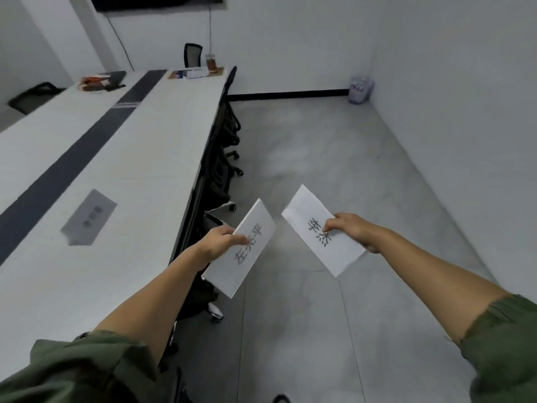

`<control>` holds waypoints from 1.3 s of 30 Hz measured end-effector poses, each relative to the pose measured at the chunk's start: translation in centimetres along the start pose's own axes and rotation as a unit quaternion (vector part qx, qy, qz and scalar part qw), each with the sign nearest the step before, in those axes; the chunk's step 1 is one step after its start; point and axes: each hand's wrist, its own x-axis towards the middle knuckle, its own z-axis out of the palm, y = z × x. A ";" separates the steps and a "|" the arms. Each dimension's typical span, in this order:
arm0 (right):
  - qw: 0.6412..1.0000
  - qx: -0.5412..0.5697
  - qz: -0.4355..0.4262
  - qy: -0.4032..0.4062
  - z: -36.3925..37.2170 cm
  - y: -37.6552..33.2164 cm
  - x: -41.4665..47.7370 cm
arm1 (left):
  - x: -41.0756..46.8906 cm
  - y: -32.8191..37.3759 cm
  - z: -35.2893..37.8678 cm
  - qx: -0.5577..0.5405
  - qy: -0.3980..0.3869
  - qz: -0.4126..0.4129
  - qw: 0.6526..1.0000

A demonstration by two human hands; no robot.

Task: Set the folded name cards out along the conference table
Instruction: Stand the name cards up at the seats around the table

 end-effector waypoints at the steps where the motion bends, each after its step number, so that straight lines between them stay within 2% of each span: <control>1: 1.000 0.006 0.004 0.002 -1.0 -0.2 0.8 | 1.6 1.0 0.0 0.007 -0.009 0.001 1.000; 8: 0.998 0.034 0.029 0.038 -9.9 -1.3 10.0 | 14.9 9.1 1.7 0.024 -0.049 0.009 0.998; 12: 0.998 0.037 0.025 0.035 -15.1 -2.7 16.5 | 22.9 12.9 2.3 0.022 -0.042 0.000 0.999; 20: 1.000 0.015 -0.007 0.026 -27.0 -11.3 30.5 | 37.3 23.2 0.9 -0.005 -0.005 -0.014 1.000; 28: 1.000 -0.010 -0.019 -0.001 -32.9 -18.3 46.2 | 52.5 28.4 -3.4 -0.021 0.016 -0.027 0.999; 39: 0.999 -0.009 -0.021 0.025 -40.9 -30.6 66.2 | 75.5 39.1 -12.0 -0.026 0.011 -0.015 0.999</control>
